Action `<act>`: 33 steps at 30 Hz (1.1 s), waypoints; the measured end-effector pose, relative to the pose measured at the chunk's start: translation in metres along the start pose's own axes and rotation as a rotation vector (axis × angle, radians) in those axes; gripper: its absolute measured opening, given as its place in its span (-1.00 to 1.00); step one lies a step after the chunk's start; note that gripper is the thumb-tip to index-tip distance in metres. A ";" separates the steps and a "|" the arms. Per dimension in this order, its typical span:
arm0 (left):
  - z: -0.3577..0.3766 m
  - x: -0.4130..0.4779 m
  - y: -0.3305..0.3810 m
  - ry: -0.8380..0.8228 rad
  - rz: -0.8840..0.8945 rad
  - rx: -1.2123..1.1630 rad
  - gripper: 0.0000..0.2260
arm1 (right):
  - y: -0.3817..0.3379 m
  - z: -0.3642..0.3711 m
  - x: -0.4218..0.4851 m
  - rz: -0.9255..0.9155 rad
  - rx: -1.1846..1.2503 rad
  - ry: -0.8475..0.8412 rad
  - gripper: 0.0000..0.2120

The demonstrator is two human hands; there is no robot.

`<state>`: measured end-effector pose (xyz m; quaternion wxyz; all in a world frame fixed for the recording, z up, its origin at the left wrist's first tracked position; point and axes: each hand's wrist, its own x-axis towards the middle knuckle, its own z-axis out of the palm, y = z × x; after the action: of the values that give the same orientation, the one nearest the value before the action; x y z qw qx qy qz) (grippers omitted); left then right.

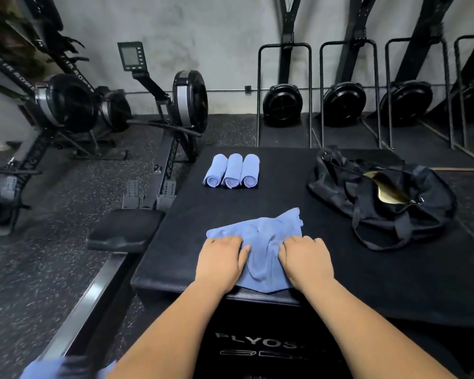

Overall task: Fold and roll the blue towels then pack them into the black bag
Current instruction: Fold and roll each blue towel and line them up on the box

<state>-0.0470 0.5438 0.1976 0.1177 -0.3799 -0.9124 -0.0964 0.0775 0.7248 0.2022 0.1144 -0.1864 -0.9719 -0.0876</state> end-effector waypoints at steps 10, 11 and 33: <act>0.022 0.014 -0.006 0.116 -0.088 -0.129 -0.68 | 0.024 0.010 0.011 0.087 0.051 -0.063 -0.81; 0.023 0.015 -0.008 0.060 -0.077 -0.142 -0.61 | 0.025 0.011 0.016 0.018 0.117 -0.105 -0.67; 0.043 0.012 0.005 0.039 0.107 -0.129 -0.60 | 0.025 0.027 0.030 0.040 0.289 -0.120 -0.60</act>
<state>-0.0579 0.5664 0.1608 0.1158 -0.4332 -0.8801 -0.1562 0.0552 0.7640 0.1869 0.0834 -0.1921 -0.9755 0.0670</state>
